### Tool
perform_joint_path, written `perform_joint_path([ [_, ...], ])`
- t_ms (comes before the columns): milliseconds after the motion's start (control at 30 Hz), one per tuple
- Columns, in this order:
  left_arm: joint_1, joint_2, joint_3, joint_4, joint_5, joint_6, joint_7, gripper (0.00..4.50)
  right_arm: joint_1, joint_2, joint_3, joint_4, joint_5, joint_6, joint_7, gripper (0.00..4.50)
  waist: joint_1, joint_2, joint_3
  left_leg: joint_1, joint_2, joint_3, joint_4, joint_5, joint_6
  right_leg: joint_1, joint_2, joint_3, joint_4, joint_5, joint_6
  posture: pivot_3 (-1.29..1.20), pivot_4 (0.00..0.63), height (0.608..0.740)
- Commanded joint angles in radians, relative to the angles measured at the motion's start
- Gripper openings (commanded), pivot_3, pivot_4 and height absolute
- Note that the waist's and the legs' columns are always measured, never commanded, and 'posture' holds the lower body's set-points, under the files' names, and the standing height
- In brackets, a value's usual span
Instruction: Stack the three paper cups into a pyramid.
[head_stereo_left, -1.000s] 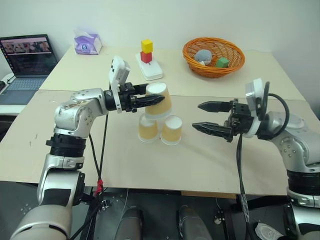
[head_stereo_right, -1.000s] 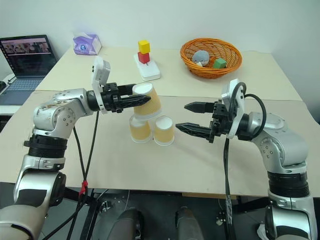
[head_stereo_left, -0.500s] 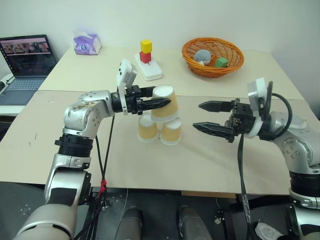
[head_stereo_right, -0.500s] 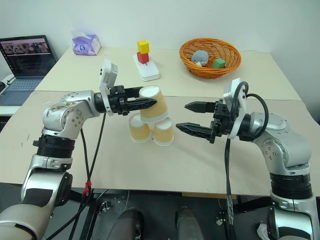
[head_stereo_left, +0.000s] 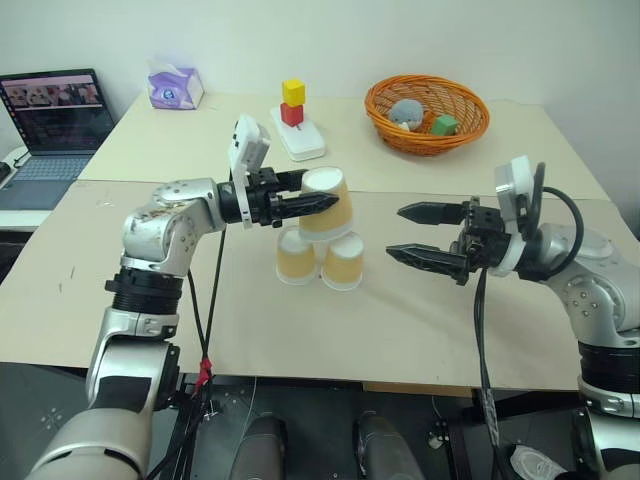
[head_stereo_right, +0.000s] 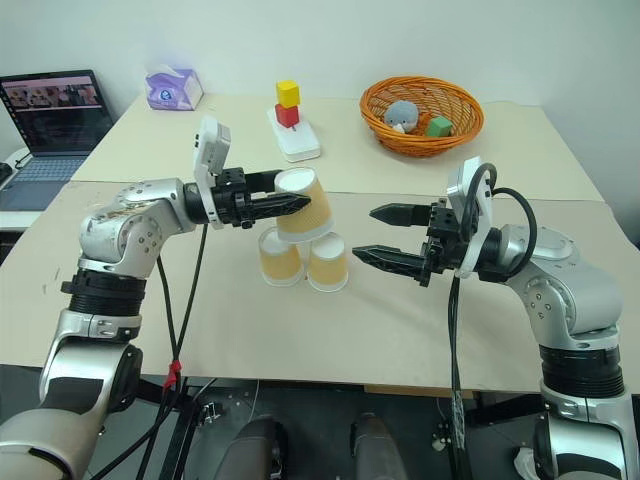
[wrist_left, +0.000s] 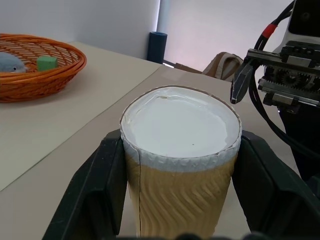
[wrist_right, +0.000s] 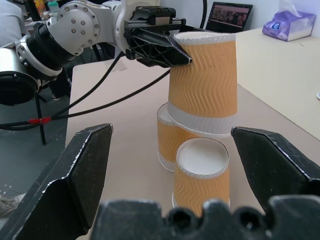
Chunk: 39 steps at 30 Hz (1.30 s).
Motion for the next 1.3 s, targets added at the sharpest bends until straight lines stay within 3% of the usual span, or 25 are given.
perform_joint_path([
  [33, -0.005, 0.017, 0.019, -0.042, -0.002, 0.002, 0.001, 3.69, -0.018, -0.005, -0.016, -0.006, 0.013, -0.008, 0.002, 4.5, 0.0, 0.0, 0.0, 0.0, 0.0, 0.0, 0.0, 0.0, 0.0, 0.0, 0.0, 0.0, 0.0, 0.0, 0.0, 0.0, 0.15, 0.666],
  [100, -0.003, 0.019, 0.023, -0.05, 0.0, 0.0, 0.008, 4.41, -0.02, -0.006, -0.015, 0.001, 0.009, -0.012, 0.005, 4.5, -0.001, 0.0, 0.0, 0.0, 0.0, 0.0, 0.0, 0.0, 0.0, 0.0, 0.0, 0.0, 0.0, 0.0, 0.0, 0.0, 0.15, 0.666],
  [333, 0.001, 0.015, 0.04, -0.056, -0.001, -0.002, 0.044, 4.41, -0.031, -0.002, -0.008, 0.023, 0.002, -0.019, 0.008, 4.5, 0.0, 0.0, 0.0, 0.0, 0.0, 0.0, 0.0, 0.0, 0.0, 0.0, 0.0, 0.0, 0.0, 0.0, 0.0, 0.0, 0.15, 0.666],
  [500, -0.022, -0.012, 0.125, -0.102, -0.082, 0.056, 0.119, 4.41, -0.03, -0.001, -0.002, 0.025, 0.002, -0.019, 0.014, 4.5, -0.001, 0.0, 0.0, 0.0, 0.0, 0.0, 0.0, 0.0, 0.0, 0.0, 0.0, 0.0, 0.0, 0.0, 0.0, 0.0, 0.15, 0.666],
  [667, -0.063, -0.052, 0.312, -0.153, -0.209, 0.13, 0.331, 4.41, -0.032, -0.003, -0.002, 0.028, 0.002, -0.016, 0.013, 4.5, -0.001, 0.0, 0.0, 0.0, 0.0, 0.0, 0.001, 0.0, 0.0, 0.0, 0.0, 0.0, 0.001, 0.0, 0.0, 0.0, 0.15, 0.666],
  [900, 0.083, -0.089, 0.413, -0.259, -0.142, 0.105, 0.668, 4.41, -0.015, -0.006, -0.014, 0.077, -0.096, -0.099, -0.043, 4.5, 0.0, 0.0, 0.0, 0.001, 0.0, -0.001, 0.001, 0.0, 0.0, 0.0, -0.001, 0.001, 0.002, 0.0, 0.0, 0.0, 0.15, 0.666],
  [1067, 0.37, -0.131, 0.482, -0.39, -0.078, 0.075, 0.849, 4.41, -0.001, 0.063, -0.059, 0.263, -0.366, -0.278, -0.411, 4.5, -0.002, -0.001, -0.001, 0.001, 0.001, 0.0, -0.001, 0.0, 0.0, -0.001, -0.001, 0.001, 0.001, 0.0, 0.0, 0.0, 0.15, 0.666],
  [1300, 0.585, -0.183, 0.502, -0.455, 0.009, -0.017, 0.961, 4.41, 0.118, 0.199, -0.199, 0.215, -0.409, -0.289, -0.701, 4.5, 0.011, -0.002, -0.001, -0.002, -0.001, 0.001, 0.002, 0.002, -0.004, -0.003, -0.002, 0.003, 0.007, 0.0, 0.0, 0.0, 0.15, 0.666],
])
